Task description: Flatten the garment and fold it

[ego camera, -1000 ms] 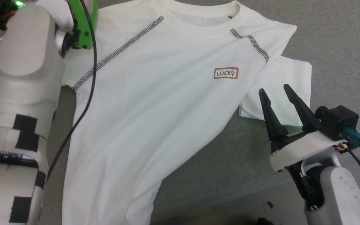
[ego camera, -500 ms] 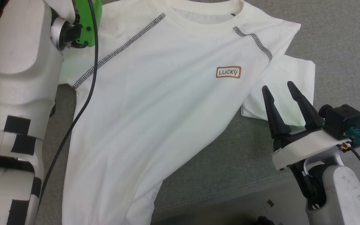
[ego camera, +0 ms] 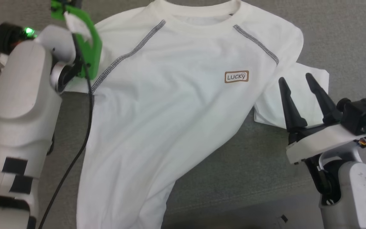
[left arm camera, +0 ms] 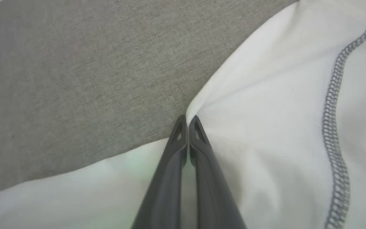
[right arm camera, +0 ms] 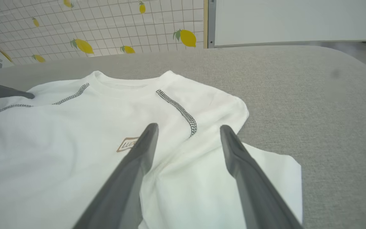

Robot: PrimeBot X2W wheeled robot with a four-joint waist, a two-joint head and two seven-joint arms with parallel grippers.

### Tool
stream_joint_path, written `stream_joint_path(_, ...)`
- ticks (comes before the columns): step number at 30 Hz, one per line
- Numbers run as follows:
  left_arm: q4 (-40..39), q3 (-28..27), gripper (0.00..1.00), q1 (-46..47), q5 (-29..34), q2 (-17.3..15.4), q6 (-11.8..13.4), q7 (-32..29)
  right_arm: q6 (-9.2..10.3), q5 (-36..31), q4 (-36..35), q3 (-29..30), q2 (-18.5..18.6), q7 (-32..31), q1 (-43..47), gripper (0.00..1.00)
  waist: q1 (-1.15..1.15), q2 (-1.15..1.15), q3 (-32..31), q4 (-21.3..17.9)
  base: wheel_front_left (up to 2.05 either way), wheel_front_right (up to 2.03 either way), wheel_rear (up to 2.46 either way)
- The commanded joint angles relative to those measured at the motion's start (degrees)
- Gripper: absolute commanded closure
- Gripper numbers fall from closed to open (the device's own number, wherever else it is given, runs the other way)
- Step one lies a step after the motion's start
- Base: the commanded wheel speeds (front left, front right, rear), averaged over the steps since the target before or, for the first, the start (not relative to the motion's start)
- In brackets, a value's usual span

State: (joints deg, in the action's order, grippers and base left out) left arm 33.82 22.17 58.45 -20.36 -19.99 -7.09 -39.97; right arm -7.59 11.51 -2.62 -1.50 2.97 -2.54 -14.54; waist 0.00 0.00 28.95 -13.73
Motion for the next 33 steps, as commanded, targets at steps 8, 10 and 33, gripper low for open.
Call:
stream_joint_path(8, -4.0, -1.8, 1.0, -9.4, -1.9, -4.0, 0.2, 6.1, 0.1, -4.4, 1.9, 3.3, 0.8, -4.1, -7.8, 0.0, 0.0, 0.0, -4.5, 6.5, 0.0, 0.0, 0.0)
stream_joint_path(10, -5.2, -1.8, 1.0, -9.5, -2.1, -3.9, 0.2, 7.0, 0.1, -5.4, 4.1, 4.1, 1.7, -5.5, -11.8, 0.0, 0.0, 0.0, -4.1, 7.2, 0.0, 0.0, 0.0)
stream_joint_path(33, -7.1, 0.3, 1.0, -1.9, -2.5, -1.8, 0.4, 6.4, 0.1, -3.3, 41.6, -9.1, 10.0, -41.8, -45.5, 0.21, 0.0, 0.0, 4.6, 11.5, 0.0, 0.0, 0.0)
